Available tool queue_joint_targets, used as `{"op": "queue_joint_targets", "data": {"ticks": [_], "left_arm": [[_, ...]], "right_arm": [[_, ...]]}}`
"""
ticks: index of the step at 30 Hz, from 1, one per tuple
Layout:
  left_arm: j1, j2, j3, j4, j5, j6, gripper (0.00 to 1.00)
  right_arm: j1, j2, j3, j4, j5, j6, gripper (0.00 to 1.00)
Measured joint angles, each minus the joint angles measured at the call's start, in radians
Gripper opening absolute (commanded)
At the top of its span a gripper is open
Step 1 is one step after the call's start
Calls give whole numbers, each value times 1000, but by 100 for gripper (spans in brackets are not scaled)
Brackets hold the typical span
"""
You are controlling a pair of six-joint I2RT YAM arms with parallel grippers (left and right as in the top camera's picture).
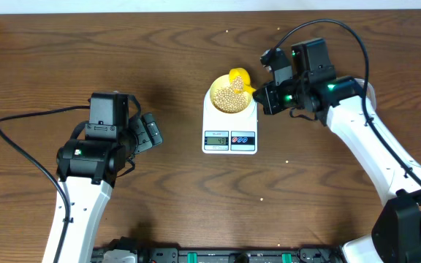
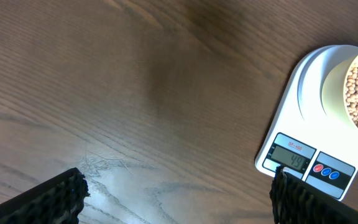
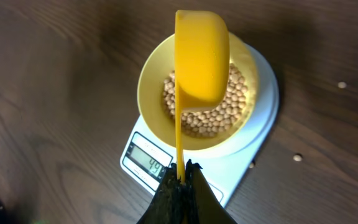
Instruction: Scoop item into bowl and weigh 50g on scale
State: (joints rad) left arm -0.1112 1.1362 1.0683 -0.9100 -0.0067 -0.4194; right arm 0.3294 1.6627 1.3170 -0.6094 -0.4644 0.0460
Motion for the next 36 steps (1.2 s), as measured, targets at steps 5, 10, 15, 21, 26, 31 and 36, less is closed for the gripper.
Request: {"op": "queue_joint_targets", "data": {"ticks": [5, 10, 15, 21, 26, 31, 36], "left_arm": [[0, 0, 0, 0, 0, 0, 96], [0, 0, 0, 0, 0, 0, 96], [0, 0, 0, 0, 0, 0, 96], [0, 0, 0, 0, 0, 0, 96], [0, 0, 0, 0, 0, 0, 96], [0, 0, 0, 0, 0, 0, 96], [0, 0, 0, 0, 0, 0, 96]], "right_arm": [[23, 0, 0, 0, 9, -6, 1], [23, 0, 0, 1, 22, -6, 1], [23, 0, 0, 1, 29, -6, 1], [23, 0, 0, 12, 32, -1, 1], [23, 0, 0, 22, 32, 43, 1], [23, 0, 0, 25, 32, 93, 1], [21, 0, 0, 42, 31, 123, 1]]}}
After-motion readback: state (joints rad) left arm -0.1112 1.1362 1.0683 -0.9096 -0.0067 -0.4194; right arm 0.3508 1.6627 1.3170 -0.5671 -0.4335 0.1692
